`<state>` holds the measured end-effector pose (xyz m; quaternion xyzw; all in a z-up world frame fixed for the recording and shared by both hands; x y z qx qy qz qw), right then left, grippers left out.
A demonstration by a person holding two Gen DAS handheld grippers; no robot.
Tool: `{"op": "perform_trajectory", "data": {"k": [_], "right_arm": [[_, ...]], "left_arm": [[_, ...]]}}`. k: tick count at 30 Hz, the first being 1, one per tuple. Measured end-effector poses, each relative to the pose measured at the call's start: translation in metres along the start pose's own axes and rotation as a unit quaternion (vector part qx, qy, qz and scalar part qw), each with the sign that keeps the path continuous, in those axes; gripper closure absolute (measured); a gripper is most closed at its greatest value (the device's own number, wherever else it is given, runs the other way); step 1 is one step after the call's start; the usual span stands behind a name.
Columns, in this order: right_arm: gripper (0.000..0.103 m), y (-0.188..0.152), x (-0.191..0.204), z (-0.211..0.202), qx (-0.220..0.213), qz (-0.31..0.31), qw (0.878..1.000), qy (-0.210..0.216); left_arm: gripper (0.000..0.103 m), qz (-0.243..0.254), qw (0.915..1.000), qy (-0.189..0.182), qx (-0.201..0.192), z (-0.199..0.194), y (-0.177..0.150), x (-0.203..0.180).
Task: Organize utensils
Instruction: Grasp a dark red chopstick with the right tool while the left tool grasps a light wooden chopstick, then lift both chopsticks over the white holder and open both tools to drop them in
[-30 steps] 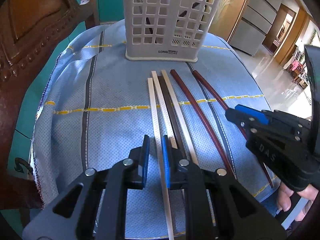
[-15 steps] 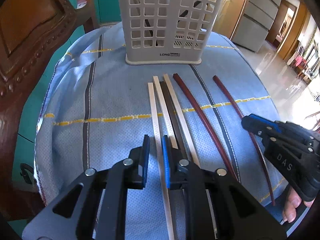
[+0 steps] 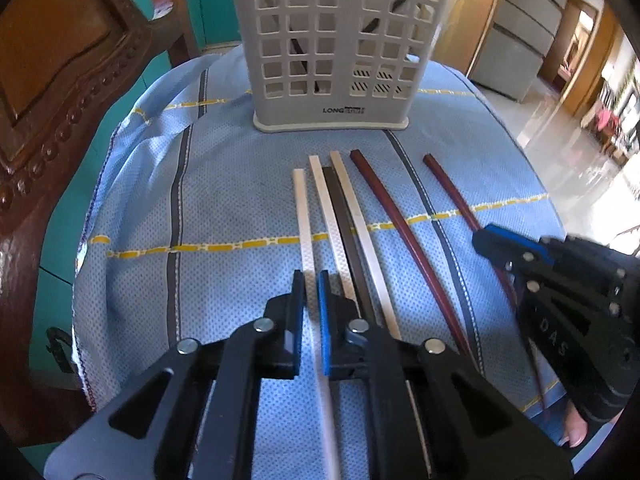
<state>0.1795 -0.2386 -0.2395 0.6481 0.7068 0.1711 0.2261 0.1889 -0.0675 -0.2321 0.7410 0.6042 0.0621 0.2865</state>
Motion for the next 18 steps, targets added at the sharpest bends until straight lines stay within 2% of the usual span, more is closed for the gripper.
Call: {"op": "perform_trajectory", "data": {"k": [3, 9, 18], "right_arm": [[0.097, 0.002, -0.004, -0.012, -0.02, 0.008, 1.0, 0.005], [0.097, 0.025, -0.019, -0.072, -0.098, 0.022, 0.995, 0.025], [0.097, 0.065, -0.048, -0.173, -0.201, 0.045, 0.977, 0.056]], "left_arm": [[0.096, -0.014, 0.9998, -0.004, -0.015, -0.009, 0.002, 0.007], [0.096, -0.005, 0.9975, -0.006, -0.07, -0.058, 0.017, 0.006], [0.096, 0.035, 0.9842, -0.047, -0.167, -0.158, 0.055, -0.019]]}}
Point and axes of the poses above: each gripper's, at about its wrist camera, not at the fingertips, and z roughly the way its jaws point, x to its left, y to its top, the point moved 6 cm from there along z, roughly the way its jaws point, and after that the axes turned 13 degrees about -y, right-handed, at the moved point
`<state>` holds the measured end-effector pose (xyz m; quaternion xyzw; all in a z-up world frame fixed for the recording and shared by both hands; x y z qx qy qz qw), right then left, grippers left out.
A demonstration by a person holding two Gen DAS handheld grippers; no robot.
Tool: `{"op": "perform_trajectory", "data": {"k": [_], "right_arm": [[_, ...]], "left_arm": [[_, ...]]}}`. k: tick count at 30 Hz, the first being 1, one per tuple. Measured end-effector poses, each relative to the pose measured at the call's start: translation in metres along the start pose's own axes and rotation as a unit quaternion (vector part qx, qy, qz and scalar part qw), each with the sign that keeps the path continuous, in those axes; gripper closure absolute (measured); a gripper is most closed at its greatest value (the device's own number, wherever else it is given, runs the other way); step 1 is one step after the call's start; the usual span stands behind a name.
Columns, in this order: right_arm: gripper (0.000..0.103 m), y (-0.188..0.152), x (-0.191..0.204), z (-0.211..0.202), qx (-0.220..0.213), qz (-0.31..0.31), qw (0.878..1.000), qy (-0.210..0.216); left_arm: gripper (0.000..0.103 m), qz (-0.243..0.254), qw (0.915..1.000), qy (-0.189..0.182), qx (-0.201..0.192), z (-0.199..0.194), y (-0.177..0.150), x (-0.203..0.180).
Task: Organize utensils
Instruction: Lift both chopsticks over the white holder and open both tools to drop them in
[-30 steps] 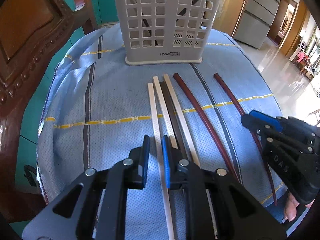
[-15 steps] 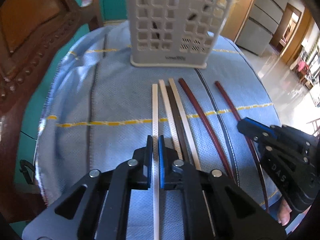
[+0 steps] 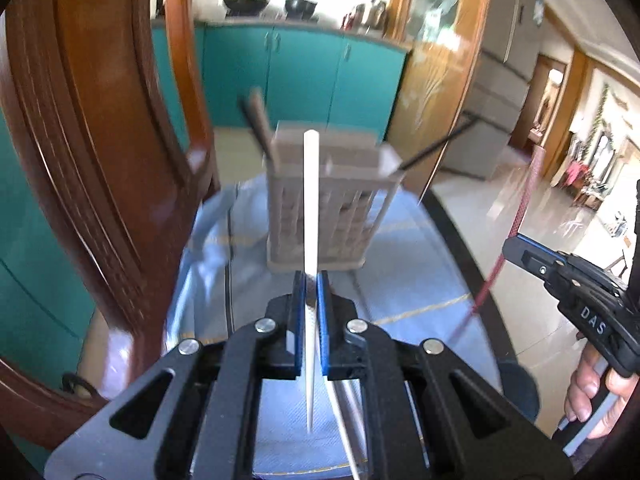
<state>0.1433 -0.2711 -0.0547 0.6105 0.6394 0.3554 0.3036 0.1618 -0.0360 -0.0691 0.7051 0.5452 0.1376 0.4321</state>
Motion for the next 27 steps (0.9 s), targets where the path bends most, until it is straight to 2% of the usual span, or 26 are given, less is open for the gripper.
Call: {"op": "perform_trajectory", "data": {"k": [4, 10, 13, 15, 18, 21, 27], "right_arm": [[0.097, 0.043, -0.004, -0.022, -0.037, 0.01, 0.999, 0.023], [0.097, 0.113, 0.001, -0.031, -0.087, 0.021, 0.995, 0.041], [0.097, 0.142, 0.01, -0.023, -0.098, 0.023, 0.994, 0.037], [0.097, 0.157, 0.015, -0.015, -0.105, 0.024, 0.994, 0.029], [0.097, 0.166, 0.02, 0.0, -0.114, 0.023, 0.993, 0.007], [0.097, 0.159, 0.028, 0.019, -0.117, 0.017, 0.993, -0.002], [0.097, 0.117, 0.045, 0.062, -0.087, -0.016, 0.996, -0.014]], "left_arm": [[0.096, 0.012, 0.9991, -0.03, -0.028, -0.021, 0.04, -0.01], [0.096, 0.033, 0.994, -0.017, -0.103, -0.047, 0.122, -0.013], [0.096, 0.031, 0.9912, -0.006, -0.128, -0.047, 0.157, -0.011], [0.096, 0.038, 0.9887, 0.014, -0.144, -0.04, 0.174, -0.008], [0.096, 0.045, 0.9859, 0.046, -0.155, -0.02, 0.186, -0.002], [0.096, 0.042, 0.9857, 0.072, -0.146, 0.012, 0.177, 0.01], [0.096, 0.033, 0.9906, 0.077, -0.108, 0.055, 0.15, 0.025]]}}
Point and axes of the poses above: each gripper's, at about its wrist camera, not at the fingertips, and z roughly the way its jaws point, x to its left, y to its top, the point moved 6 cm from there along z, roughly the way its jaws point, and after that the axes turned 13 degrees about -y, right-handed, at the moved point
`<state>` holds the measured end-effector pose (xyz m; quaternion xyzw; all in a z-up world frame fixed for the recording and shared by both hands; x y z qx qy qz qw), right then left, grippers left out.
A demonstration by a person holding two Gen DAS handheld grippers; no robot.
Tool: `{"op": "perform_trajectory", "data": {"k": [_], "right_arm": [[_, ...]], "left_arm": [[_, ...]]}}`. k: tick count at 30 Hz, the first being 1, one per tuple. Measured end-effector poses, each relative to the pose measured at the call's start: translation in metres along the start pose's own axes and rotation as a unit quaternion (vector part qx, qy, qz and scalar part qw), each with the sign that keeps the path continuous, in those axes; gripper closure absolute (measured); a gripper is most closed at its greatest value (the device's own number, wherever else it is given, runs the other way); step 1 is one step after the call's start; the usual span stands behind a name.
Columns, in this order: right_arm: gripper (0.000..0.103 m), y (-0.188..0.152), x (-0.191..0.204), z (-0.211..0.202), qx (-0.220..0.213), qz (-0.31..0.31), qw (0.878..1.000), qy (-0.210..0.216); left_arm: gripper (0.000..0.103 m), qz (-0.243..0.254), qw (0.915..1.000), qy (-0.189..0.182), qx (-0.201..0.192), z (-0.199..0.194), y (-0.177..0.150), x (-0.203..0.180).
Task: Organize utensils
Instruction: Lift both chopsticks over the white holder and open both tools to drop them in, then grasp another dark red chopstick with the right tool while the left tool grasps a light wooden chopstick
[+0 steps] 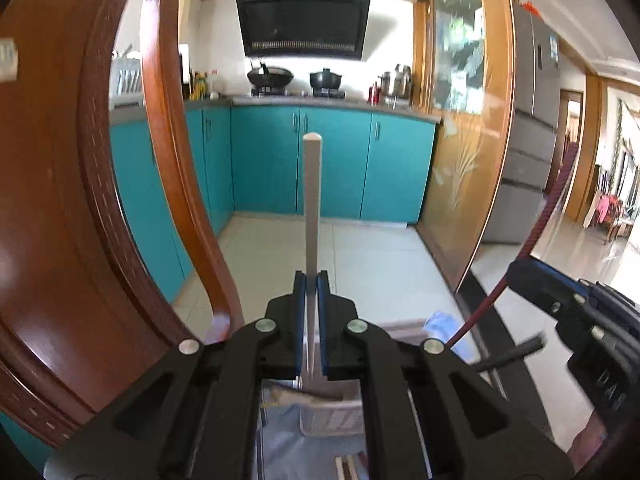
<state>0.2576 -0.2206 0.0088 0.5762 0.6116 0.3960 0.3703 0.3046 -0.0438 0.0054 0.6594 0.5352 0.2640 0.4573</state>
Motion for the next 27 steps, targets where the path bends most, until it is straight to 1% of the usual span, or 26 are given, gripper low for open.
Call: {"op": "perform_trajectory", "data": {"k": [3, 8, 10, 11, 14, 15, 16, 18, 21, 23, 24, 25, 27], "right_arm": [[0.097, -0.023, 0.006, 0.011, 0.02, -0.01, 1.0, -0.006], [0.096, -0.046, 0.012, 0.022, 0.039, -0.014, 0.999, -0.01], [0.093, -0.047, 0.013, 0.019, 0.035, -0.014, 0.999, -0.011], [0.089, -0.046, 0.014, 0.016, 0.031, -0.015, 0.999, -0.012], [0.077, -0.041, 0.013, -0.004, 0.002, -0.019, 1.0, -0.011], [0.072, -0.037, 0.011, -0.017, -0.017, -0.019, 1.0, -0.009], [0.07, -0.035, 0.011, -0.027, -0.032, -0.018, 0.999, -0.008], [0.063, -0.034, 0.007, -0.054, -0.064, -0.013, 0.998, 0.0], [0.058, -0.044, -0.002, -0.084, -0.084, -0.001, 0.996, 0.015], [0.058, -0.062, -0.008, -0.096, -0.079, 0.006, 0.997, 0.021], [0.057, -0.077, -0.01, -0.1, -0.069, 0.008, 0.997, 0.024], [0.057, -0.089, -0.01, -0.099, -0.056, 0.008, 0.998, 0.025], [0.057, -0.13, -0.008, -0.086, -0.003, -0.013, 1.0, 0.023]], "left_arm": [[0.096, -0.006, 0.9997, -0.004, 0.021, 0.011, -0.02, 0.003], [0.096, 0.003, 0.9994, -0.005, 0.034, 0.011, -0.037, 0.001], [0.095, 0.007, 0.9995, -0.005, 0.03, 0.006, -0.038, -0.001], [0.094, 0.009, 0.9996, -0.005, 0.028, 0.003, -0.037, -0.002], [0.091, 0.017, 0.9998, -0.003, 0.011, -0.018, -0.039, -0.004], [0.087, 0.019, 0.9998, -0.003, 0.001, -0.028, -0.038, -0.006], [0.085, 0.019, 0.9998, -0.003, -0.007, -0.035, -0.039, -0.007], [0.075, 0.015, 0.9995, -0.007, -0.026, -0.052, -0.039, -0.009], [0.072, 0.001, 0.9989, -0.016, -0.045, -0.079, -0.049, -0.008], [0.068, -0.003, 0.9988, -0.011, -0.048, -0.09, -0.059, -0.006], [0.064, -0.003, 0.9988, -0.005, -0.048, -0.097, -0.07, -0.003], [0.063, -0.004, 0.999, 0.001, -0.044, -0.101, -0.081, 0.0], [0.062, -0.009, 0.9996, 0.005, -0.026, -0.103, -0.103, 0.005]]}}
Point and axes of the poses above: each gripper's, at about its wrist camera, not at the fingertips, and z roughly the way its jaws point, x to its left, y to its top, the point moved 6 cm from there along z, roughly the way its jaws point, and after that the axes turned 13 degrees about -y, right-handed, at the moved point
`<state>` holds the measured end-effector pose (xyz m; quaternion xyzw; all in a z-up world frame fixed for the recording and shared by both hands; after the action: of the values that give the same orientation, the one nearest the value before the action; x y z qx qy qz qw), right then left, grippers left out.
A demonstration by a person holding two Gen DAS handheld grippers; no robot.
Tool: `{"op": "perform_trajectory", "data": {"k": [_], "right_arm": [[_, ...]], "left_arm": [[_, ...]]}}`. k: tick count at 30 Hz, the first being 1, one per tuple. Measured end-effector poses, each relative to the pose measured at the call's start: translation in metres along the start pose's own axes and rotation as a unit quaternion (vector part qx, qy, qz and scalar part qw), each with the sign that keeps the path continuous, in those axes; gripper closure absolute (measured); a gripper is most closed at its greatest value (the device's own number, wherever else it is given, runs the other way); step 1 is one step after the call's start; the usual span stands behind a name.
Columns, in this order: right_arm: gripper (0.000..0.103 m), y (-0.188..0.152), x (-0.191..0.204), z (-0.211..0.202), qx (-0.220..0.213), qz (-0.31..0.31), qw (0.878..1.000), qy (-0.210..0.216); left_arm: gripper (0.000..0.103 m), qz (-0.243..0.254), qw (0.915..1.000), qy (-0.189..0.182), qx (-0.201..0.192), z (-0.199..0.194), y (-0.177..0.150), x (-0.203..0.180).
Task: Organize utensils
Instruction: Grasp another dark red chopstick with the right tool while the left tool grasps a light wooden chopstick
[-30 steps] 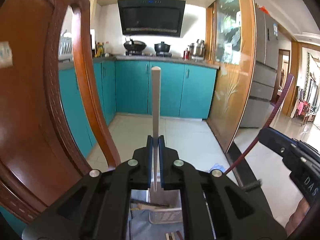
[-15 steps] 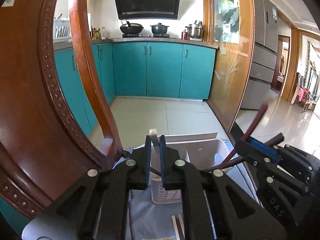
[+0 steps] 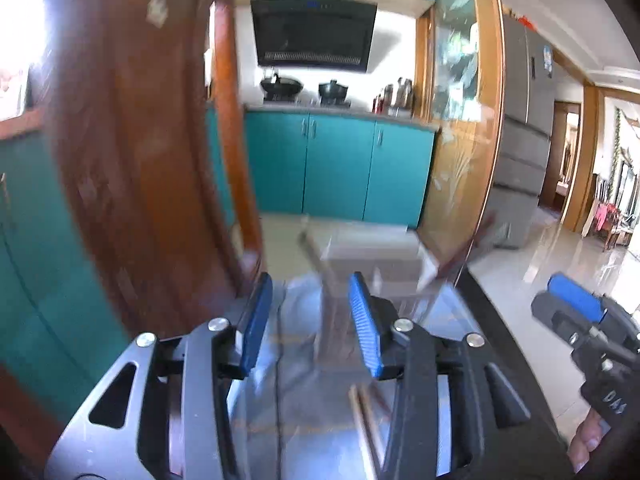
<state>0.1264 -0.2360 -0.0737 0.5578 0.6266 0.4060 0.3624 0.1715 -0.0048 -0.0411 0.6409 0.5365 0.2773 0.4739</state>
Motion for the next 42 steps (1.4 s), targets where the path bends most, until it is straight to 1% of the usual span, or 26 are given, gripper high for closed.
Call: {"op": "perform_trajectory", "data": {"k": [1, 2, 3, 5, 7, 9, 11, 13, 15, 16, 17, 19, 20, 24, 28, 30, 33, 36, 38, 39, 42], "right_arm": [[0.057, -0.018, 0.002, 0.012, 0.035, -0.012, 0.999, -0.006], [0.057, -0.041, 0.003, 0.028, 0.086, -0.023, 0.996, -0.015], [0.057, -0.059, 0.004, 0.04, 0.126, -0.029, 0.991, -0.018], [0.057, -0.086, 0.007, 0.056, 0.177, -0.032, 0.983, -0.015], [0.057, -0.101, 0.015, 0.065, 0.205, -0.041, 0.978, -0.012], [0.057, -0.11, 0.021, 0.07, 0.222, -0.043, 0.974, -0.008], [0.058, -0.118, 0.028, 0.077, 0.242, -0.047, 0.969, -0.011], [0.061, -0.124, 0.029, 0.085, 0.254, -0.056, 0.965, -0.024], [0.071, -0.132, 0.031, 0.09, 0.268, -0.061, 0.961, -0.032], [0.072, -0.136, 0.03, 0.092, 0.275, -0.062, 0.959, -0.035], [0.076, -0.137, 0.03, 0.091, 0.269, -0.068, 0.96, -0.04], [0.087, -0.137, 0.032, 0.093, 0.267, -0.072, 0.96, -0.04], [0.097, -0.138, 0.031, 0.094, 0.27, -0.065, 0.96, -0.039], [0.097, -0.14, 0.014, 0.093, 0.276, -0.018, 0.959, -0.058], [0.097, -0.14, -0.012, 0.087, 0.289, 0.048, 0.952, -0.088], [0.097, -0.142, -0.021, 0.082, 0.292, 0.068, 0.95, -0.089], [0.096, -0.142, -0.022, 0.081, 0.288, 0.082, 0.951, -0.075], [0.095, -0.142, -0.025, 0.076, 0.286, 0.086, 0.952, -0.072], [0.095, -0.142, -0.023, 0.075, 0.283, 0.075, 0.953, -0.073], [0.095, -0.143, -0.023, 0.074, 0.283, 0.071, 0.954, -0.073], [0.094, -0.143, -0.023, 0.072, 0.28, 0.066, 0.955, -0.073]], "left_arm": [[0.062, -0.009, 0.9998, 0.005, 0.02, 0.001, -0.018, 0.006], [0.062, -0.019, 0.999, 0.008, 0.039, 0.003, -0.033, 0.012], [0.062, -0.033, 0.9977, 0.008, 0.059, 0.006, -0.047, 0.017], [0.062, -0.071, 0.9919, -0.001, 0.105, 0.016, -0.081, 0.029], [0.063, -0.087, 0.9868, 0.002, 0.136, 0.022, -0.103, 0.036], [0.064, -0.09, 0.9837, 0.0, 0.156, 0.024, -0.117, 0.036], [0.064, -0.086, 0.9828, -0.004, 0.163, 0.027, -0.119, 0.033], [0.064, -0.078, 0.9829, -0.007, 0.166, 0.027, -0.121, 0.027], [0.064, -0.069, 0.9835, -0.011, 0.167, 0.028, -0.116, 0.022], [0.064, -0.063, 0.984, -0.013, 0.166, 0.028, -0.114, 0.018], [0.064, -0.058, 0.9845, -0.014, 0.165, 0.028, -0.112, 0.015], [0.064, -0.05, 0.9849, -0.018, 0.165, 0.028, -0.111, 0.01], [0.064, -0.048, 0.985, -0.02, 0.165, 0.028, -0.11, 0.008], [0.064, -0.046, 0.9845, -0.027, 0.167, 0.03, -0.111, 0.002], [0.064, -0.044, 0.9828, -0.031, 0.177, 0.035, -0.114, -0.002], [0.064, -0.046, 0.9809, -0.036, 0.185, 0.038, -0.119, -0.004], [0.064, -0.053, 0.9761, -0.046, 0.206, 0.045, -0.131, -0.008], [0.064, -0.059, 0.9712, -0.057, 0.224, 0.054, -0.142, -0.011], [0.064, -0.061, 0.9672, -0.064, 0.238, 0.061, -0.151, -0.015], [0.066, -0.06, 0.9651, -0.068, 0.246, 0.064, -0.155, -0.017], [0.067, -0.047, 0.9593, -0.078, 0.267, 0.073, -0.169, -0.03]]}}
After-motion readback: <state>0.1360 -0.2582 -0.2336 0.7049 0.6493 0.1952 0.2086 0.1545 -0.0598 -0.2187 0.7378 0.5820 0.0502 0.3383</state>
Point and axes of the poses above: each gripper's, at about its wrist camera, not at the fingertips, and z roughly the way its jaws point, x to its left, y to its top, the point moved 6 cm from there along z, roughly the way its jaws point, and after that the axes turned 13 degrees about -y, right-handed, at the moved point
